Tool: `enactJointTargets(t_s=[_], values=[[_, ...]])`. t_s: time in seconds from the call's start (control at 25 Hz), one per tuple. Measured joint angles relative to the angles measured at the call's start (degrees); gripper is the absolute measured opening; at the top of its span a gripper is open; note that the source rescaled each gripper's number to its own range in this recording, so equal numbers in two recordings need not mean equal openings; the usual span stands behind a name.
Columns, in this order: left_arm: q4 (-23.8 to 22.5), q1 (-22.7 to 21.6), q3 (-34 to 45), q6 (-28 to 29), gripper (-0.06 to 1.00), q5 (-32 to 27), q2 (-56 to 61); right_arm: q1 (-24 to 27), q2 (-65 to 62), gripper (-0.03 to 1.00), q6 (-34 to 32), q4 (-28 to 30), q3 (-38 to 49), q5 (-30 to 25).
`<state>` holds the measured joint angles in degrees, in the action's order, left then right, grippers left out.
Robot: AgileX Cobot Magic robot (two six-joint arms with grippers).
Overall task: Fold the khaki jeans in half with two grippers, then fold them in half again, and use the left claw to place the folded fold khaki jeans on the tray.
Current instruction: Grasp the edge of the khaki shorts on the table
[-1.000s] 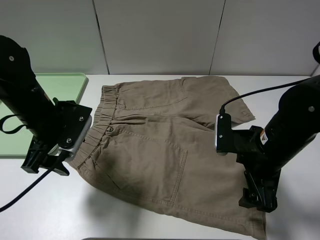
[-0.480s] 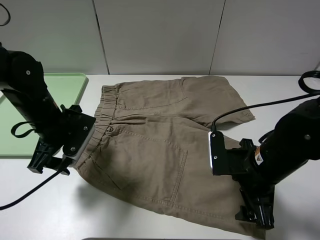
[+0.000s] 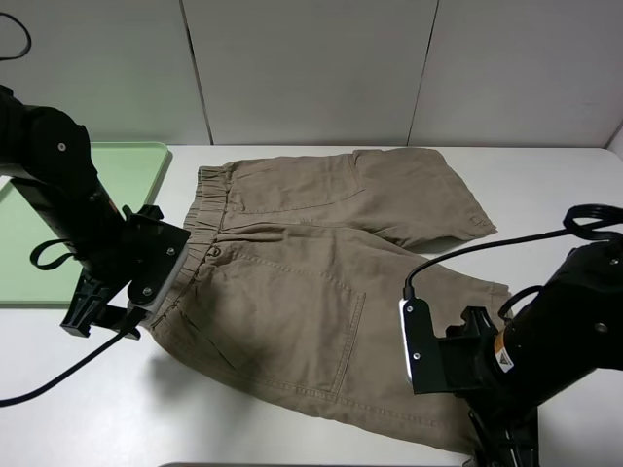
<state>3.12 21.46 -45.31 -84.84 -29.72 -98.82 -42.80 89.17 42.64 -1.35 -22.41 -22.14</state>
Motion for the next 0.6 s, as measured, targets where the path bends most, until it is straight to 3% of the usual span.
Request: enactJointTargets(t_s=[0.6], values=[[0.0, 0.0, 4.3, -0.05, 0.92, 2.67, 0.0, -0.06, 0.0, 1.0, -1.03, 0.0, 0.31, 4.19]])
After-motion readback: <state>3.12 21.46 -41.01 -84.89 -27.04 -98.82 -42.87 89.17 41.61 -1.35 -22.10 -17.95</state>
